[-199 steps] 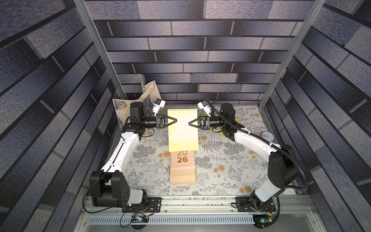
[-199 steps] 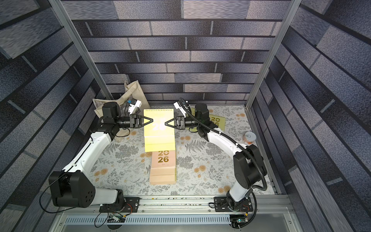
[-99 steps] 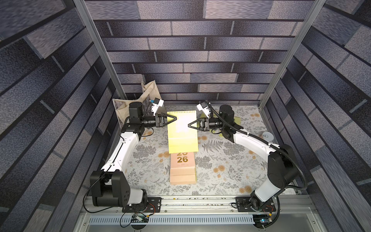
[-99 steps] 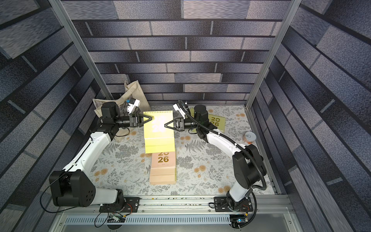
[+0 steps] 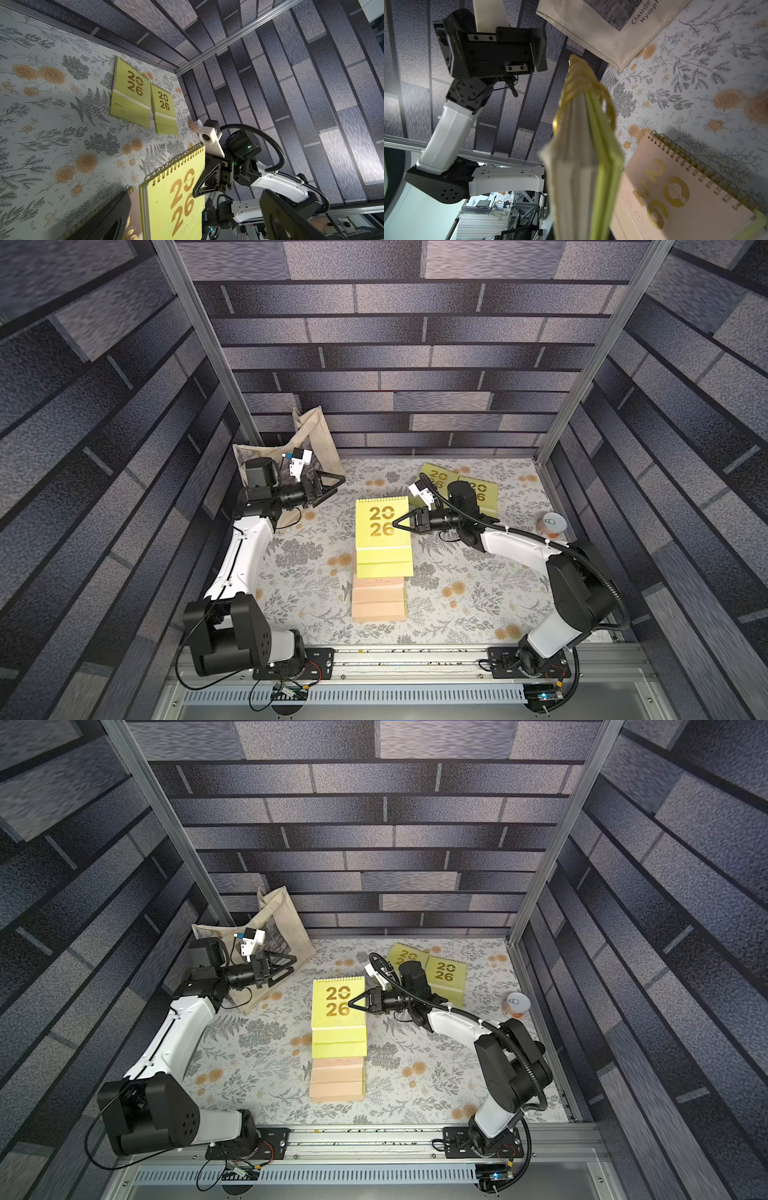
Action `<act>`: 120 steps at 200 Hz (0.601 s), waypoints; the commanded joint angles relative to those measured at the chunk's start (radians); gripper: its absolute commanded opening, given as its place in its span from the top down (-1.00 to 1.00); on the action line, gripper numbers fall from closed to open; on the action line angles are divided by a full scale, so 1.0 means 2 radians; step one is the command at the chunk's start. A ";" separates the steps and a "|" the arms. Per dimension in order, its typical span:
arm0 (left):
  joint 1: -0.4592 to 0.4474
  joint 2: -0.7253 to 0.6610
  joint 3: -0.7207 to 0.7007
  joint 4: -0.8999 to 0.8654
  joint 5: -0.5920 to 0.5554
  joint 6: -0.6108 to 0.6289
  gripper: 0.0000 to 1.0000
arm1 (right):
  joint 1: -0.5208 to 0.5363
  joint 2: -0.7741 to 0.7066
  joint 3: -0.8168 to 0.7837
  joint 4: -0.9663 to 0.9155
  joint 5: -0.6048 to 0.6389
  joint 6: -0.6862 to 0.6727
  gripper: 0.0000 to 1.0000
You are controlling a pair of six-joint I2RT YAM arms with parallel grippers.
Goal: Stack the calendars
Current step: Place the calendar at the calendar.
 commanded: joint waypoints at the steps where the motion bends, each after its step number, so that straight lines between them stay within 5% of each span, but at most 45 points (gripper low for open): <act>1: 0.003 -0.011 -0.011 0.005 -0.002 -0.001 -1.00 | 0.016 -0.026 -0.005 -0.008 0.022 0.000 1.00; 120: 0.002 -0.002 -0.034 0.036 0.014 -0.020 -1.00 | 0.060 0.027 -0.040 -0.007 0.069 0.043 1.00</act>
